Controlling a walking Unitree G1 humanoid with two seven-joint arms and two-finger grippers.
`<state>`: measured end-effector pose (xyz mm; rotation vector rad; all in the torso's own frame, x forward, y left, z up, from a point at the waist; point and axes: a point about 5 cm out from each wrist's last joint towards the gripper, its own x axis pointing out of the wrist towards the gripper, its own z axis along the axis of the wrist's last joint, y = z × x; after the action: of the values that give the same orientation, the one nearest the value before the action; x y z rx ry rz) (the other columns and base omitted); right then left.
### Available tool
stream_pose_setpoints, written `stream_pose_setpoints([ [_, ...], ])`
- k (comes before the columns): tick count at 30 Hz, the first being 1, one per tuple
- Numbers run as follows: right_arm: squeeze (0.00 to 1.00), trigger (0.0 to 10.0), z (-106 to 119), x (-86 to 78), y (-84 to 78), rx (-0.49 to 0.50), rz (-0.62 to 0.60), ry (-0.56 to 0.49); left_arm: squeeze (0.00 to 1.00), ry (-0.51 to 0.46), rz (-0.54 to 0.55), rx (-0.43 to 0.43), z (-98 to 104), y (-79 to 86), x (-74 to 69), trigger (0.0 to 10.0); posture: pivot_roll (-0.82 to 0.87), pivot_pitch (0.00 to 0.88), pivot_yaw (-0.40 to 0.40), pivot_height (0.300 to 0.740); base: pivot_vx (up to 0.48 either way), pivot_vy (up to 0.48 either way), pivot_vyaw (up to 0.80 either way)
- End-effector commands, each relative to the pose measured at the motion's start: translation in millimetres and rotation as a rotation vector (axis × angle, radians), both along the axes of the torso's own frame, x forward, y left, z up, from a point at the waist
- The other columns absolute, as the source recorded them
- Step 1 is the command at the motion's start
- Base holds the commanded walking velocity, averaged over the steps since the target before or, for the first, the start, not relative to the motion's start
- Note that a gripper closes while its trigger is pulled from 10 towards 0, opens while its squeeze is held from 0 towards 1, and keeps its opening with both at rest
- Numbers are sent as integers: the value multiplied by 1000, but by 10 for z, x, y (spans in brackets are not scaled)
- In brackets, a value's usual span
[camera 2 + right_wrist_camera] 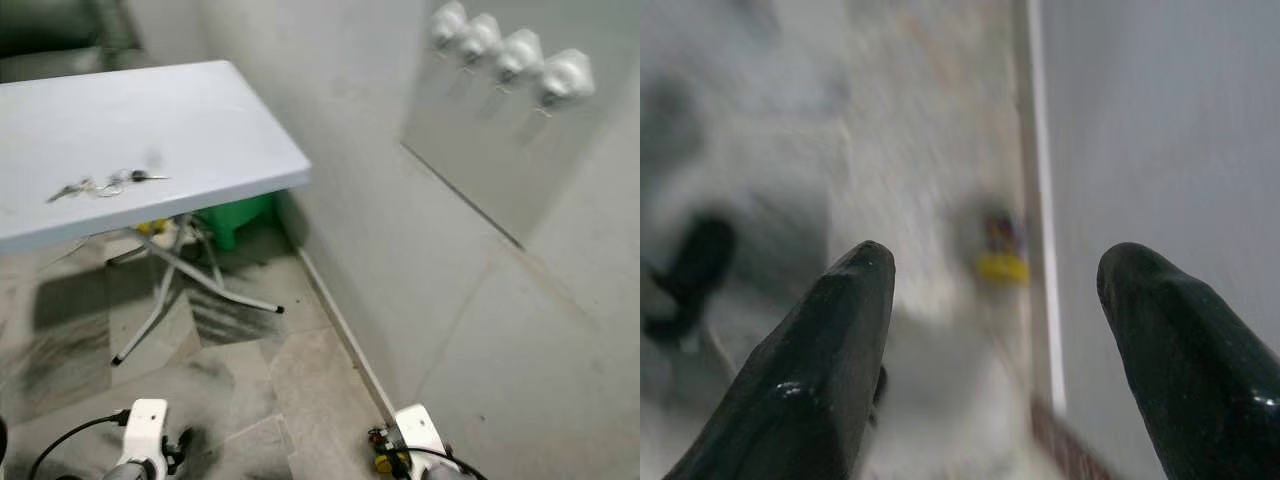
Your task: Hang keys on a hook
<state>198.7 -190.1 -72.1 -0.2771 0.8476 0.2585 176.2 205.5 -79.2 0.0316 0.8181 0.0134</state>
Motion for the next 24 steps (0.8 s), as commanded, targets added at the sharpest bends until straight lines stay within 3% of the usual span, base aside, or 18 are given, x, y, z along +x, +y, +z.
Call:
stream_pose_setpoints([
  [1, 0, 10000, -36, -90, -90, -24, -5, 33, 0, -25, -8, -19, 27, -68, 74, 10000, -33, 0, -27, 740, 0, 0, 800],
  [21, 0, 10000, -27, -78, -103, -26, -2, 26, 0, -38, 10, -30, 43, -68, 106, 10000, -35, 0, -29, 740, 0, 0, 800],
  [24, 0, 10000, -8, -59, -104, 47, -59, 7, 0, -43, 13, -33, 48, -70, 113, 10000, -35, 0, -29, 740, 0, 0, 533],
])
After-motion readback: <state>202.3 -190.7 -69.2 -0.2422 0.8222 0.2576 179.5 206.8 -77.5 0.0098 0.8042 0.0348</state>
